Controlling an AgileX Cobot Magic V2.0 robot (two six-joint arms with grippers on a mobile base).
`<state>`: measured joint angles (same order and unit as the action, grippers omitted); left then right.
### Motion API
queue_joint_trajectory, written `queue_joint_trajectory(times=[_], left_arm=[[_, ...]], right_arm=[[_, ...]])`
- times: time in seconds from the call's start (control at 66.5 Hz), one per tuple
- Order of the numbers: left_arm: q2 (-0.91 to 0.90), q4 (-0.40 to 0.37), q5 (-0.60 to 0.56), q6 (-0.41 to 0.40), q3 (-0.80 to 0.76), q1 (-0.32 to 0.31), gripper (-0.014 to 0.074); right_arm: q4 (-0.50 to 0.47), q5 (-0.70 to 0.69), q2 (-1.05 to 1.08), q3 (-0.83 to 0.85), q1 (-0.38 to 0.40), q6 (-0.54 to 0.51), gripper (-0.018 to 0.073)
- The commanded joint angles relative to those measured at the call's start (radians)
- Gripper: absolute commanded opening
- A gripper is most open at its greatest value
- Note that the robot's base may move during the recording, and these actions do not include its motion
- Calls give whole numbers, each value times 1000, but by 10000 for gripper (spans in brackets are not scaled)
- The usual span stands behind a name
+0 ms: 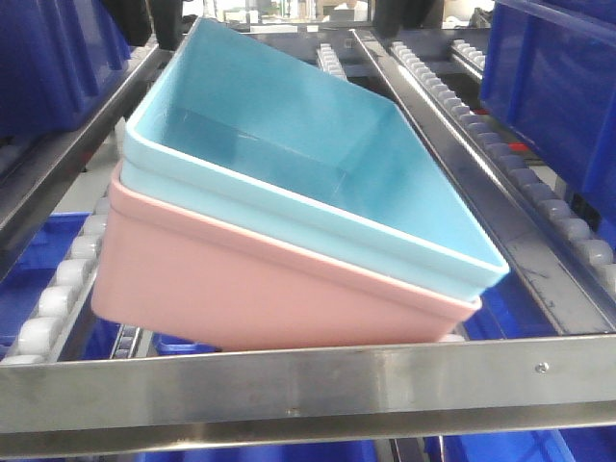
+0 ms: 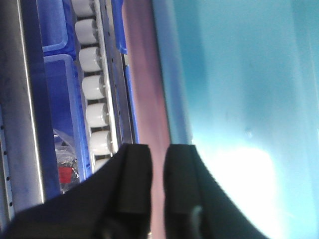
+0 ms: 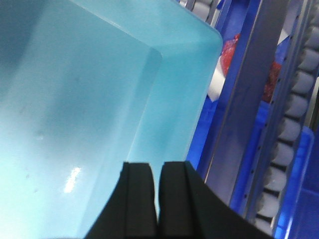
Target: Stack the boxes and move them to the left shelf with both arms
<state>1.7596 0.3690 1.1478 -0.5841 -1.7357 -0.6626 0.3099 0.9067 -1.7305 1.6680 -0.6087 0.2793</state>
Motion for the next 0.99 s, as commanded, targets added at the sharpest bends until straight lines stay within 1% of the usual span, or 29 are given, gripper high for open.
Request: queue_joint_trajectory(times=[0.0,0.12,0.18,0.316,0.421,0.541,0.692,0.767,0.872,0.978], left_arm=[[-64,41,-16,-5,-7,-9,-2],[-99,65,-21,-29,35,-9,-2],[-128,80,-43,-33,71,-9,-2],[-234,80,-159,-33,196,-15,-2],[-351,72,-261,-33,328,-27,-2],[-496,95,-406,-33,491,-78,-2],[-668,168,-596,-33,703,-176,-3],[-753,182,-686,-33,802,-218,-3],[-832,184,-766,-33,912,-261,-3],[-886,184,-824,-33,1000,-283,-3]], right_arm=[[29,-106,81,-29,-2,14,54],[29,-211,135,-136,-2,16,53],[29,-262,167,-185,-2,18,53],[29,-394,259,-300,-2,21,53],[29,-481,341,-388,-2,21,53],[29,-585,452,-505,-2,21,53],[29,-703,602,-675,-2,21,53],[29,-769,678,-768,-2,21,53],[29,-870,782,-899,-2,21,53],[29,-970,875,-1026,-2,21,53]])
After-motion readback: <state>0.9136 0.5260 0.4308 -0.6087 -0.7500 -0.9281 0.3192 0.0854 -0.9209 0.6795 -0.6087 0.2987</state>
